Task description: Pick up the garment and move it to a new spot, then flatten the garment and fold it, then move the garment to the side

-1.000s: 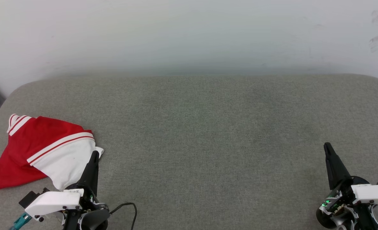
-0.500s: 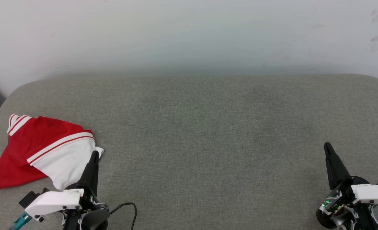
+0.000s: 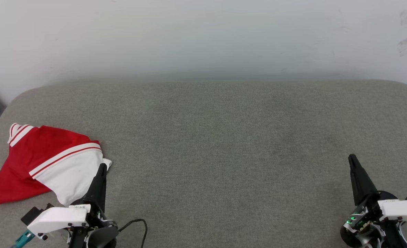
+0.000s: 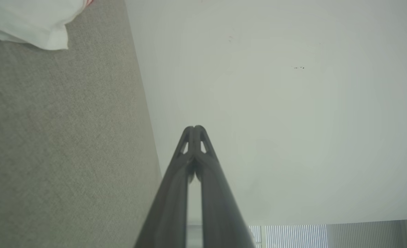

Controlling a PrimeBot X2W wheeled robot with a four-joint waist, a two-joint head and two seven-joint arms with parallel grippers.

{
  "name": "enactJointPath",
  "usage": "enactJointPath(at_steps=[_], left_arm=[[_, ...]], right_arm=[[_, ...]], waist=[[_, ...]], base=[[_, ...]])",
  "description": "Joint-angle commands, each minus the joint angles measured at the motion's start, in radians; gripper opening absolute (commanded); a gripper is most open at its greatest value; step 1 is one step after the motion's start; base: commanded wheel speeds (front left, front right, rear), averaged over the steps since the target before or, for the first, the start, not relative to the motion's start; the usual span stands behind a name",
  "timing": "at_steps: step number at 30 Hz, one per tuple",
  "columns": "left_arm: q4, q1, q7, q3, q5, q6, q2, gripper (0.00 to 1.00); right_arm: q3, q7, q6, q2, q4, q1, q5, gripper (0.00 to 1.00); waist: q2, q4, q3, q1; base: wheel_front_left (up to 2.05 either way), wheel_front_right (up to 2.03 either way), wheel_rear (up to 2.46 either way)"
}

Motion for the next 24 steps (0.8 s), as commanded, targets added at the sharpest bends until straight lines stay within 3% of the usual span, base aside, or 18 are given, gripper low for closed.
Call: enactJointPath(at_steps=[1, 2, 3, 15, 24], left_arm=[[0.004, 0.002, -0.001, -0.002, 0.000, 0.000, 0.000, 0.00], [0.004, 0.002, -0.001, -0.002, 0.000, 0.000, 0.000, 0.00], [0.012, 0.008, -0.001, -0.003, 0.000, 0.000, -0.001, 1.00], [-0.024, -0.001, -0.062, -0.088, 0.040, 0.000, 0.004, 1.00], [-0.055, -0.001, -0.103, -0.116, 0.137, 0.000, 0.006, 1.00]], right_arm=[[0.000, 0.000, 0.000, 0.000, 0.003, 0.002, 0.000, 0.00], [0.000, 0.000, 0.000, 0.000, 0.003, 0.002, 0.000, 0.00], [0.001, -0.001, 0.000, 0.000, 0.011, 0.009, -0.001, 1.00], [0.033, -0.062, 0.000, 0.000, -0.032, 0.027, -0.071, 1.00], [0.046, -0.102, 0.000, 0.001, -0.065, 0.039, -0.216, 1.00]], waist=[[0.0000, 0.000, 0.000, 0.0000], [0.0000, 0.000, 0.000, 0.0000], [0.0000, 0.000, 0.000, 0.0000], [0.0000, 0.000, 0.000, 0.0000], [0.0000, 0.001, -0.002, 0.0000]], base=[[0.00, 0.00, 0.00], [0.00, 0.00, 0.00], [0.00, 0.00, 0.00], [0.00, 0.00, 0.00], [0.00, 0.00, 0.00]])
